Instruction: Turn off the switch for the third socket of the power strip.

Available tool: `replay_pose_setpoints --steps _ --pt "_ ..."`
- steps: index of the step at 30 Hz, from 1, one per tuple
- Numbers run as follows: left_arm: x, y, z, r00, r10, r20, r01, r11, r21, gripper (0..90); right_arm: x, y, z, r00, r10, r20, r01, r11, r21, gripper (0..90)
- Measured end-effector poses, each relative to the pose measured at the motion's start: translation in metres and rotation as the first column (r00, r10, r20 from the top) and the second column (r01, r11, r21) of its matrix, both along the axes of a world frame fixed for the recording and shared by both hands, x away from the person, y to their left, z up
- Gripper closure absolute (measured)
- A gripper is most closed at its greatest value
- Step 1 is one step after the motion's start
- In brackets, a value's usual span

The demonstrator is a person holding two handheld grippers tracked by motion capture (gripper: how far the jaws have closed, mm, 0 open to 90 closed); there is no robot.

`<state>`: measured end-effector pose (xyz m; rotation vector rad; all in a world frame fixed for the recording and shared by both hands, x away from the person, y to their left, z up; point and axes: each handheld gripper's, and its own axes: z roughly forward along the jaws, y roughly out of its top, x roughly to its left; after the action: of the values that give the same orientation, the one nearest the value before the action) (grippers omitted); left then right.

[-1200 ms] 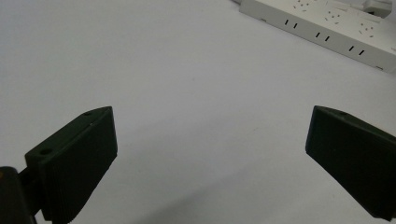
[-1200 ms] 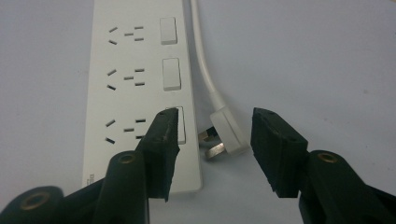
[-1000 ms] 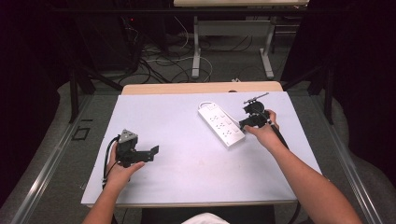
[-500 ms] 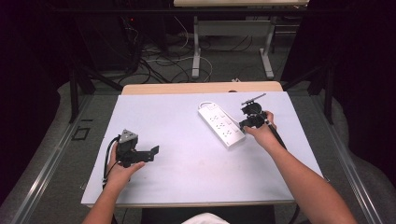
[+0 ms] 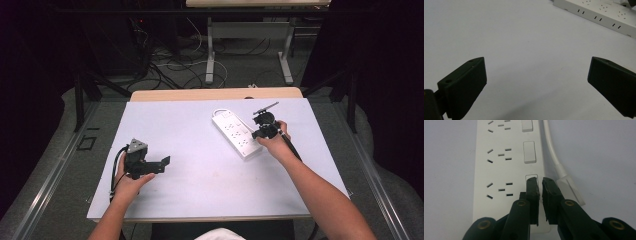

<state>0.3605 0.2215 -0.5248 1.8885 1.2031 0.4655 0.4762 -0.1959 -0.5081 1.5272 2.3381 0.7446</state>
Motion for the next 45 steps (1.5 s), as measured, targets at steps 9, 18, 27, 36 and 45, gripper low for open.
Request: replay_pose_setpoints --steps 9,18,27,36,45 --pt "0.0 -0.0003 -0.0003 1.0 0.003 -0.003 -0.003 1.0 -0.007 1.9 0.0022 0.002 -0.0036 0.9999 0.004 -0.011 -0.004 0.9999 -0.011 86.4" --pt "0.0001 -0.0004 -0.0004 1.0 0.002 -0.002 -0.002 1.0 -0.005 1.9 0.0028 0.0031 -0.0047 0.9997 -0.011 -0.021 0.011 0.9999 -0.003 87.7" --pt "0.0002 0.0 -0.0001 1.0 -0.001 0.002 0.001 1.0 0.005 2.2 0.0024 0.0028 -0.0047 0.9997 -0.008 -0.023 0.008 0.9999 0.006 88.1" --pt "0.0001 0.0001 -0.0002 1.0 -0.001 0.001 0.001 1.0 0.005 2.2 0.003 0.0031 -0.0051 0.9994 -0.017 -0.029 0.018 0.9998 0.01 90.0" --pt "0.0001 -0.0002 -0.0006 1.0 0.005 -0.002 -0.005 1.0 0.0 2.2 0.0029 0.0036 -0.006 0.9996 -0.014 -0.024 0.015 0.9997 0.017 90.0"
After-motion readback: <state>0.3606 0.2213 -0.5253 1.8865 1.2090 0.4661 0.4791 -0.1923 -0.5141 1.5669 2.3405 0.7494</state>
